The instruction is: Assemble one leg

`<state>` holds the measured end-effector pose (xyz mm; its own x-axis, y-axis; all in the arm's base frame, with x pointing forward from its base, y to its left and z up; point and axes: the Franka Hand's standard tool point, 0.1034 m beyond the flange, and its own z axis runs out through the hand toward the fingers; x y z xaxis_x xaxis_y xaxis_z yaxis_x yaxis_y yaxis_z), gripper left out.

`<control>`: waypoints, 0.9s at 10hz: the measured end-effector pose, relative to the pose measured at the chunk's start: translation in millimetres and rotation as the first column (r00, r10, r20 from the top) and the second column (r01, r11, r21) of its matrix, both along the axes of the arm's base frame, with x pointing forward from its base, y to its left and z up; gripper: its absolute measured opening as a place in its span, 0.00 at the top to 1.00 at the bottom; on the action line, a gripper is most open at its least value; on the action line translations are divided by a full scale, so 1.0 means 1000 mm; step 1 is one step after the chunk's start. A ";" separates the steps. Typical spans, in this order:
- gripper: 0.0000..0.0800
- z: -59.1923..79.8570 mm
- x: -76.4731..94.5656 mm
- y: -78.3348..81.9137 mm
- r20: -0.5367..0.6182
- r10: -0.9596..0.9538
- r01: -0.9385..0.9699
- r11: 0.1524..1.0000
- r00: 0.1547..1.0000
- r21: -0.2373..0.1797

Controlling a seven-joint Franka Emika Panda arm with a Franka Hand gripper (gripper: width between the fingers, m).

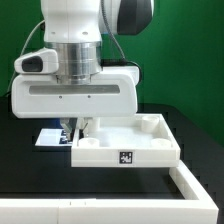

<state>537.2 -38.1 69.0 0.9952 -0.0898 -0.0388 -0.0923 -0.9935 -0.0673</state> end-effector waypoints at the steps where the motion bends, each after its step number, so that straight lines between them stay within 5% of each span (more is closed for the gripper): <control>1: 0.94 -0.001 0.000 0.000 -0.001 0.001 -0.001 1.000 1.000 0.000; 3: 0.94 -0.011 -0.001 0.003 -0.005 0.003 -0.003 1.000 1.000 0.000; 6: 0.94 -0.044 0.013 0.029 -0.004 0.018 -0.018 1.000 1.000 -0.001; 9: 0.94 -0.042 0.017 0.036 0.016 0.039 -0.039 0.999 0.999 0.000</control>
Offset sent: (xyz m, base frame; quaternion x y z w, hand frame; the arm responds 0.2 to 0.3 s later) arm 0.0224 0.0121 -0.0355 -0.0249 0.0017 -0.0041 0.9997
